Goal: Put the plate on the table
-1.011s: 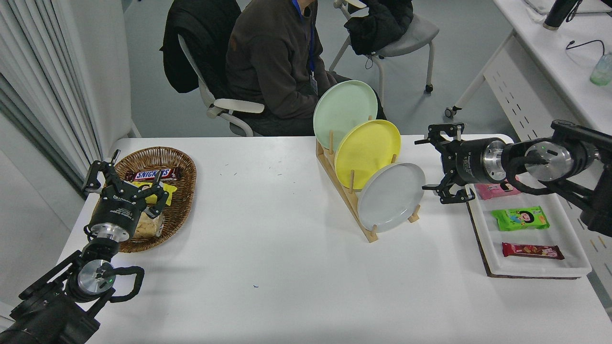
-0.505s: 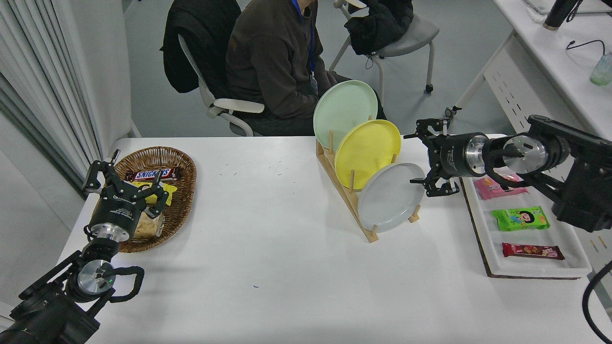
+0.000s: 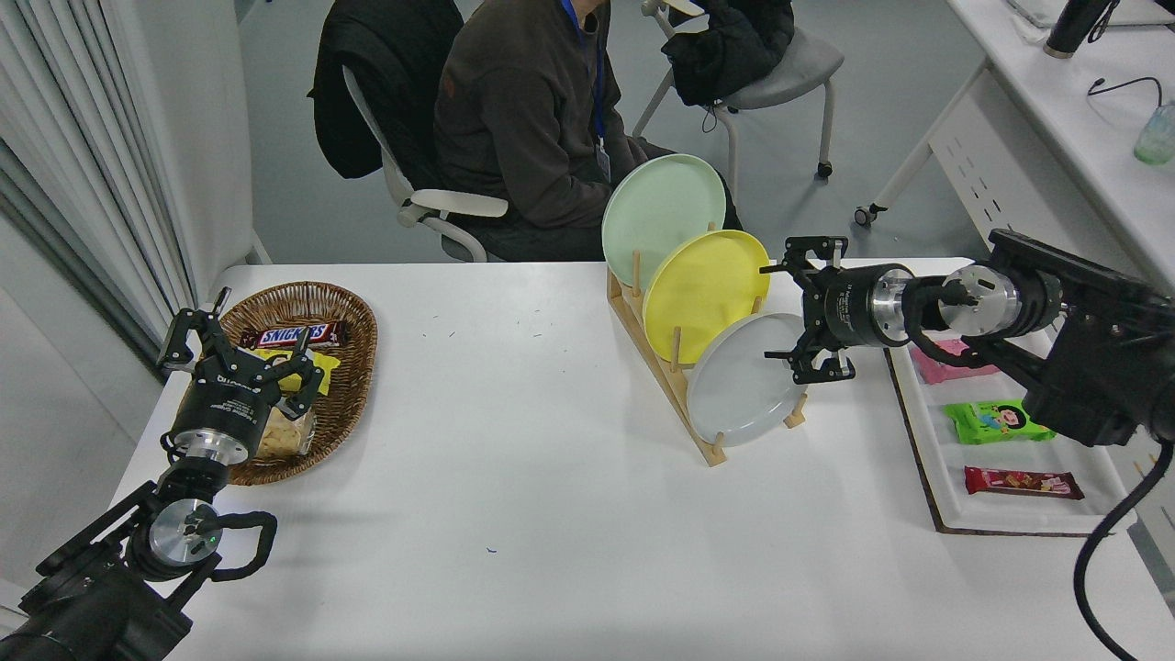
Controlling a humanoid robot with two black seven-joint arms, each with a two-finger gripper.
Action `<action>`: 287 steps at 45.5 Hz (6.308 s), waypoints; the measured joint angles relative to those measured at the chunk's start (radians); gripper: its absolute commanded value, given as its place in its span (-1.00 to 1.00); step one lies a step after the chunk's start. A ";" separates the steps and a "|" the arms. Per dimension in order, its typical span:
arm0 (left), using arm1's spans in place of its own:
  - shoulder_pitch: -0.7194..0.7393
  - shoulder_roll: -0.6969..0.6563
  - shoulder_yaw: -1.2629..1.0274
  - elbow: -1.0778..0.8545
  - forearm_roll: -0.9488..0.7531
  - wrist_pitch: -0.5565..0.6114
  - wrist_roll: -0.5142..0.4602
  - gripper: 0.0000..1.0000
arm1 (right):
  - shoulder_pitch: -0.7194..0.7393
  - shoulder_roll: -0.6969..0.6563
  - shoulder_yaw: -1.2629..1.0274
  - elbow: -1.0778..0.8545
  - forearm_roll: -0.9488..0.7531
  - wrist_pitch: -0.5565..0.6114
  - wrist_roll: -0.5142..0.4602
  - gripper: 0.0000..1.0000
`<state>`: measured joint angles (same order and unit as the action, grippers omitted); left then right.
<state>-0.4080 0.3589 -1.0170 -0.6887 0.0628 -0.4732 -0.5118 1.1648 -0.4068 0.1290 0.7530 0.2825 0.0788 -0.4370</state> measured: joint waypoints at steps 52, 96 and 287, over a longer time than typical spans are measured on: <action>0.000 0.000 0.000 0.000 0.000 0.000 0.000 0.96 | 0.042 0.060 0.002 -0.103 0.008 0.062 -0.135 0.00; 0.000 0.000 0.000 0.000 0.000 0.000 0.000 0.96 | 0.044 0.052 0.012 -0.124 -0.093 0.135 -0.111 0.03; 0.000 0.000 0.000 0.000 0.000 0.000 0.000 0.96 | -0.009 0.017 0.100 -0.109 0.044 0.090 -0.164 -1.00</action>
<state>-0.4080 0.3590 -1.0170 -0.6888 0.0629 -0.4727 -0.5118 1.1563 -0.3896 0.2294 0.6444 0.3264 0.1684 -0.6007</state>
